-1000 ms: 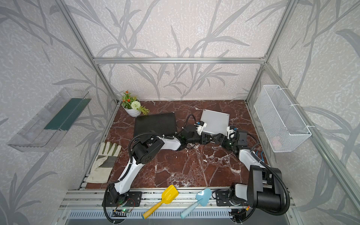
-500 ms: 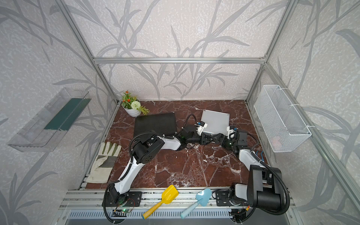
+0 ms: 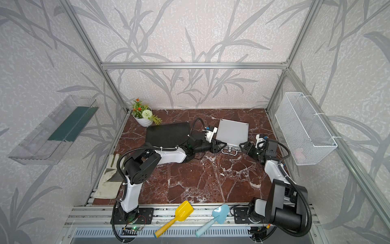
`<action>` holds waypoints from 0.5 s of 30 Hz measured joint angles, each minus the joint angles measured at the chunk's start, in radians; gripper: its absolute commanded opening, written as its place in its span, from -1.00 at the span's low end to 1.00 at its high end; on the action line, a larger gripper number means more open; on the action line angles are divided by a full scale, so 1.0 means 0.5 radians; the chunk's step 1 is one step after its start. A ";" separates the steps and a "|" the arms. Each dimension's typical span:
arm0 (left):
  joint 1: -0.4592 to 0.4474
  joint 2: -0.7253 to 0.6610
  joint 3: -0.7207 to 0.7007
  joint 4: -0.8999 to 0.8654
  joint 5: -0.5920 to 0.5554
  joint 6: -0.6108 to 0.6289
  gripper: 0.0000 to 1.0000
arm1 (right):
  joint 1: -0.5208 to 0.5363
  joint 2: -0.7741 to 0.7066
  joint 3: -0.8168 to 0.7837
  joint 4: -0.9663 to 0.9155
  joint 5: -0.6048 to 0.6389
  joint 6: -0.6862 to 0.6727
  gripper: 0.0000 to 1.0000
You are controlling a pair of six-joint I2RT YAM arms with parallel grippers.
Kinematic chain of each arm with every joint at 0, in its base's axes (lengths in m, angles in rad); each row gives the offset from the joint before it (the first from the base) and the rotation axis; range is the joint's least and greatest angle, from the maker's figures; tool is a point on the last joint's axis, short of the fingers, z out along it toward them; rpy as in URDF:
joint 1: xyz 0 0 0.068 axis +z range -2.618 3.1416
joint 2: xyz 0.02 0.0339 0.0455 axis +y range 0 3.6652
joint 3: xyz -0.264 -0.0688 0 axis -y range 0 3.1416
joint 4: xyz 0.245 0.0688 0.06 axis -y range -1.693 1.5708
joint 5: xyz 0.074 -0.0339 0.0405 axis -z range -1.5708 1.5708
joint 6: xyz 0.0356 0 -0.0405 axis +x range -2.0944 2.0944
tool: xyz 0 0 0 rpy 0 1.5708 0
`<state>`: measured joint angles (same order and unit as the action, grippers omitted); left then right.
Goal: Open the poker set cases
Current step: Open the fastener on the poker set case, then open the case lid on the poker set case.
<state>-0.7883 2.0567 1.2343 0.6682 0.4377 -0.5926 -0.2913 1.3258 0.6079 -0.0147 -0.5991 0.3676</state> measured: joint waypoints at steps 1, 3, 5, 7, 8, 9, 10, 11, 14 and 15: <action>0.031 -0.005 0.021 -0.033 -0.023 0.000 0.08 | -0.002 0.057 0.030 -0.012 0.013 -0.016 0.59; 0.092 0.020 0.095 -0.131 -0.054 0.000 0.08 | -0.002 0.152 0.076 -0.028 0.033 -0.047 0.57; 0.143 0.090 0.208 -0.238 -0.060 0.000 0.08 | -0.002 0.228 0.112 -0.027 0.043 -0.068 0.53; 0.187 0.171 0.307 -0.309 -0.069 -0.001 0.08 | -0.001 0.284 0.140 -0.024 0.043 -0.083 0.49; 0.203 0.220 0.362 -0.348 -0.067 -0.001 0.08 | 0.007 0.314 0.153 -0.020 0.043 -0.089 0.45; 0.210 0.270 0.414 -0.389 -0.060 -0.001 0.08 | 0.014 0.342 0.165 -0.014 0.043 -0.094 0.41; 0.212 0.314 0.461 -0.419 -0.050 -0.002 0.08 | 0.019 0.364 0.173 -0.007 0.043 -0.095 0.37; 0.209 0.369 0.520 -0.454 -0.031 -0.002 0.08 | 0.029 0.387 0.182 -0.002 0.043 -0.096 0.31; 0.195 0.507 0.668 -0.547 0.037 -0.011 0.08 | 0.067 0.416 0.208 0.002 0.055 -0.101 0.19; 0.191 0.539 0.699 -0.572 0.049 -0.020 0.08 | 0.074 0.417 0.211 0.002 0.060 -0.104 0.12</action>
<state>-0.6930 2.3260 1.5837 0.3820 0.4622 -0.6025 -0.2543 1.5341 0.7132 -0.0139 -0.5690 0.3157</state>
